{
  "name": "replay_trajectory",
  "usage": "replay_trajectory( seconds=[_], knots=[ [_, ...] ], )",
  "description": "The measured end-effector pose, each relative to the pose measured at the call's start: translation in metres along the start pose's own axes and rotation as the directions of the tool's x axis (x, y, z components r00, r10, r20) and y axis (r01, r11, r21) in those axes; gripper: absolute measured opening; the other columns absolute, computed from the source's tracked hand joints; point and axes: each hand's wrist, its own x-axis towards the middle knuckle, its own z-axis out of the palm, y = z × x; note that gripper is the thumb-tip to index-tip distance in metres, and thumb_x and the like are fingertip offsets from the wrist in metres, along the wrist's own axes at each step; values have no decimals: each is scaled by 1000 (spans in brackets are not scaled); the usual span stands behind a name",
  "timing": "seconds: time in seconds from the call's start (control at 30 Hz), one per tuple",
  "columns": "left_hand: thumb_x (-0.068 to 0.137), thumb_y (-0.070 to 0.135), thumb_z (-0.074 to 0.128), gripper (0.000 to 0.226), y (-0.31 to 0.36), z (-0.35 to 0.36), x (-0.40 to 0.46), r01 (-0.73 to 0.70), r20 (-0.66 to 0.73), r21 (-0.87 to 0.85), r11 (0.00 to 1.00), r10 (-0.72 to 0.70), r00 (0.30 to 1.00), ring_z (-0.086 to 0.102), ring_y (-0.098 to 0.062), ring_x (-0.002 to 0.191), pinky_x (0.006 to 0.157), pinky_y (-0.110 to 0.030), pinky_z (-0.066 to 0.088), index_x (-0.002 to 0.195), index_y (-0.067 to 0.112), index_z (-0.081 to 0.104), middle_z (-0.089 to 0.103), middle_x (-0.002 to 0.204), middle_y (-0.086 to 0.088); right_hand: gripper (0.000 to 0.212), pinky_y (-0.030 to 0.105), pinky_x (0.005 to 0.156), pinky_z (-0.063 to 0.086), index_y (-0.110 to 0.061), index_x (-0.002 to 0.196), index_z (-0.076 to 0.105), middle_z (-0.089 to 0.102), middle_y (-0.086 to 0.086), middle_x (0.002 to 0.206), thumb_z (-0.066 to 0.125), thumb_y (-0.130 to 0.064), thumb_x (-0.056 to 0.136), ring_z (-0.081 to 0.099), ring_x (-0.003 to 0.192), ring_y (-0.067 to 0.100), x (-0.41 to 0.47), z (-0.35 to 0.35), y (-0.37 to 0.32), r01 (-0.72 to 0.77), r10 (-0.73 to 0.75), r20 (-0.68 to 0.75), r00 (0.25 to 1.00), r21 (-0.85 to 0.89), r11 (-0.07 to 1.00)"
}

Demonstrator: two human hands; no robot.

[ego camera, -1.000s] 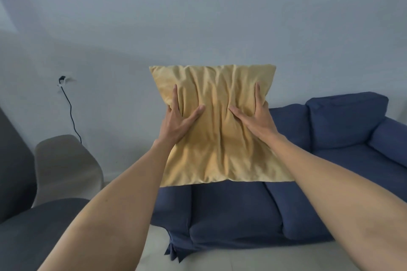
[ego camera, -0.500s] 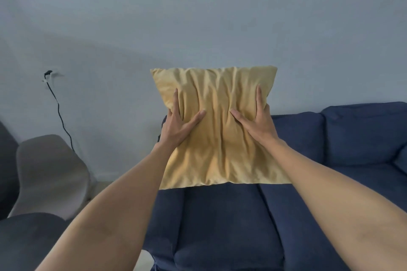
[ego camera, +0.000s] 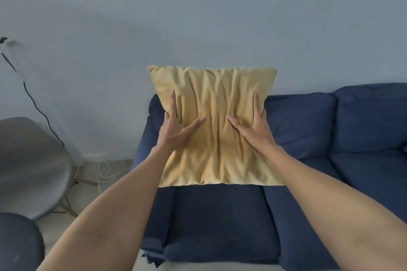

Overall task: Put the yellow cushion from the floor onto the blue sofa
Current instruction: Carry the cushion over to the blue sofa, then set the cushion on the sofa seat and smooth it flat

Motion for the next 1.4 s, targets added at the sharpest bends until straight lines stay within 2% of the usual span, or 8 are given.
replay_trajectory(
  seconds=[0.23, 0.43, 0.67, 0.8, 1.03, 1.1, 1.23, 1.4],
  knots=[
    [73, 72, 82, 131, -60, 37, 56, 87, 39, 6, 996, -87, 995, 44, -30, 146, 107, -39, 39, 163, 55, -11, 34, 164, -10, 121, 49, 129, 21, -55, 162, -17, 1, 4, 177, 71, -75, 82, 9, 163, 23, 49, 44, 61, -71, 72, 57, 996, -26, 997],
    [68, 77, 83, 134, -113, 75, 98, 156, 88, 30, 987, -158, 984, 49, -33, 143, 107, -46, 45, 157, 63, -16, 34, 164, -9, 123, 48, 128, 24, -51, 164, -18, 6, 6, 175, 76, -66, 86, 17, 161, 24, 86, 78, 116, -136, 142, 98, 985, -66, 988],
    [67, 75, 83, 139, -192, 138, 146, 189, 149, 90, 978, -201, 968, 54, -34, 137, 101, -43, 50, 157, 60, -22, 21, 173, -2, 130, 41, 124, 27, -61, 155, -28, 5, -6, 171, 80, -62, 83, 26, 157, 21, 134, 112, 205, -188, 209, 225, 952, -113, 976],
    [69, 73, 85, 141, -228, 174, 173, 163, 205, 101, 981, -181, 962, 55, -31, 137, 103, -40, 48, 160, 54, -21, 22, 173, 0, 132, 42, 123, 29, -59, 156, -29, 5, -2, 171, 81, -61, 83, 29, 155, 23, 159, 126, 255, -196, 223, 235, 946, -134, 971],
    [70, 71, 86, 140, -283, 221, 195, 164, 185, 97, 982, -180, 966, 53, -33, 139, 107, -40, 47, 161, 55, -19, 24, 172, -3, 132, 42, 123, 31, -56, 158, -27, 6, 1, 170, 81, -61, 82, 29, 155, 26, 182, 155, 321, -177, 209, 246, 947, -146, 973],
    [72, 71, 84, 136, -297, 231, 196, 191, 160, 74, 979, -200, 967, 50, -29, 142, 109, -38, 46, 160, 56, -18, 21, 173, -1, 132, 49, 126, 31, -60, 157, -26, 4, -1, 170, 82, -63, 81, 26, 157, 26, 183, 166, 337, -180, 209, 238, 949, -140, 974],
    [76, 71, 80, 128, -322, 248, 189, 252, 85, -44, 967, -248, 965, 30, 3, 144, 109, -25, 34, 163, 54, -13, 12, 175, 15, 130, 49, 129, 24, -58, 160, -19, -1, -4, 172, 83, -63, 79, 13, 161, 21, 172, 186, 369, -209, 227, 203, 953, -106, 972],
    [80, 70, 78, 124, -344, 255, 171, 285, 93, -44, 958, -280, 955, 31, -6, 152, 104, -20, 31, 163, 53, -12, 14, 174, 17, 129, 39, 127, 21, -50, 165, -16, -1, -6, 171, 80, -62, 80, 12, 161, 17, 147, 203, 388, -253, 273, 190, 943, -123, 960]
  ],
)
